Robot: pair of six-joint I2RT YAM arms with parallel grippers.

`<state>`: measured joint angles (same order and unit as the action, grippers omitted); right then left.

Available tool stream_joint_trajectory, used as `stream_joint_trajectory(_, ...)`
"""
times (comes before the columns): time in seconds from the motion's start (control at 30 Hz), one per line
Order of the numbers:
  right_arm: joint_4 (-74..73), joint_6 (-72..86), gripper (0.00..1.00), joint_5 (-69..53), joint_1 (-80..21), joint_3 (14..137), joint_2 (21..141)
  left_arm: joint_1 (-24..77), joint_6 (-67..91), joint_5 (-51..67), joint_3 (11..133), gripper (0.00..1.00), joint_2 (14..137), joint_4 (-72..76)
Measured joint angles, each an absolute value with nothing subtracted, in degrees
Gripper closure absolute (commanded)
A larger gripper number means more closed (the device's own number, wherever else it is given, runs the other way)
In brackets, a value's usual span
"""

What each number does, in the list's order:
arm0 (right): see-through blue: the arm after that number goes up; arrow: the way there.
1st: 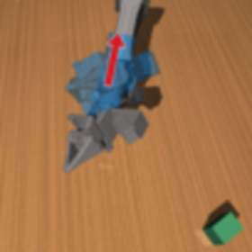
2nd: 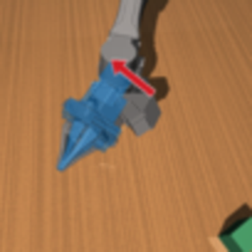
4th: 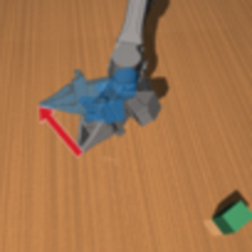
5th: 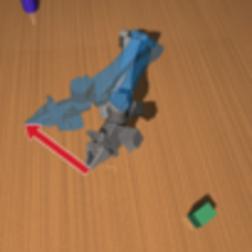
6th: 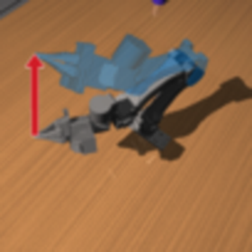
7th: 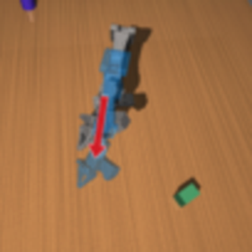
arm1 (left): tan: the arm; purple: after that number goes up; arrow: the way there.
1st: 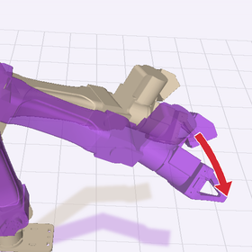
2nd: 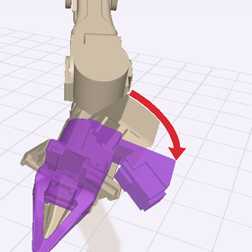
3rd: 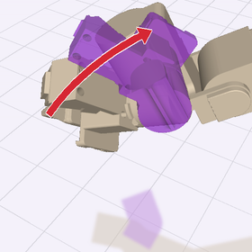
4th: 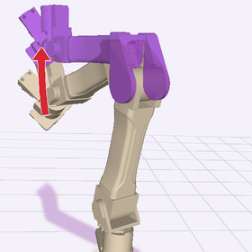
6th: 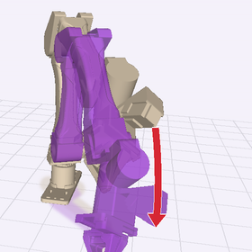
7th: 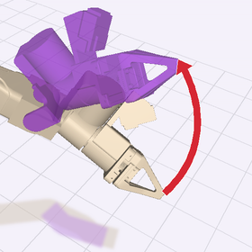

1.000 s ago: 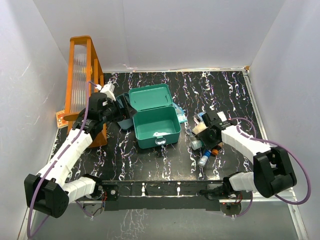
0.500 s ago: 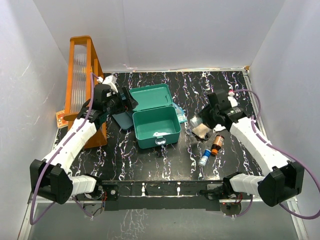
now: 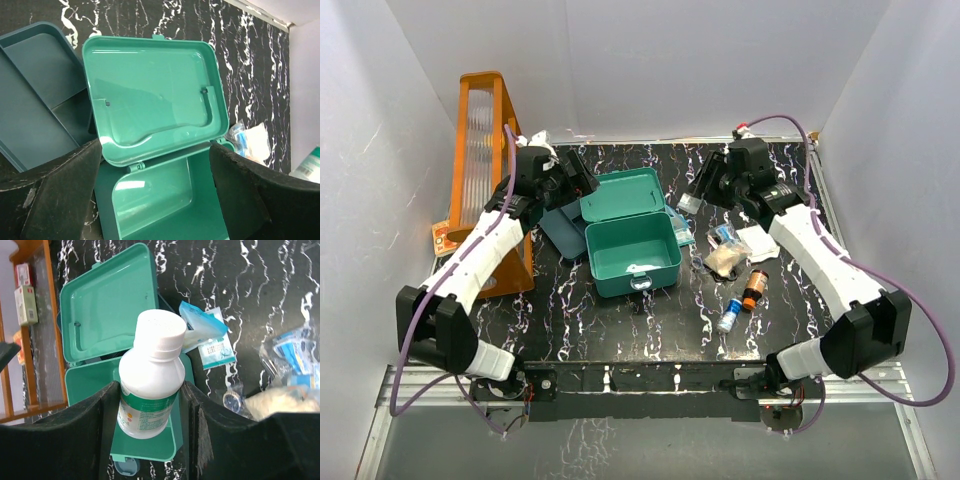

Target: Organize the medicine kit

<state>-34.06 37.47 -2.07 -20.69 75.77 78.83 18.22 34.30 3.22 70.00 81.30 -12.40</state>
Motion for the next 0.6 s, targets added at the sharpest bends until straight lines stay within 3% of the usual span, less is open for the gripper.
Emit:
stream_joint_trajectory(0.33, -30.9, 29.4, 0.54, -5.8, -27.4, 81.9, 85.9, 17.5, 37.0, 1.7, 72.7, 0.12, 86.0, -11.7)
stream_joint_trajectory(0.6, -29.9, 25.6, 0.54, -8.6, -37.7, 90.2, 97.1, 16.8, 33.1, 3.2, 70.4, 0.14, 81.0, -15.1)
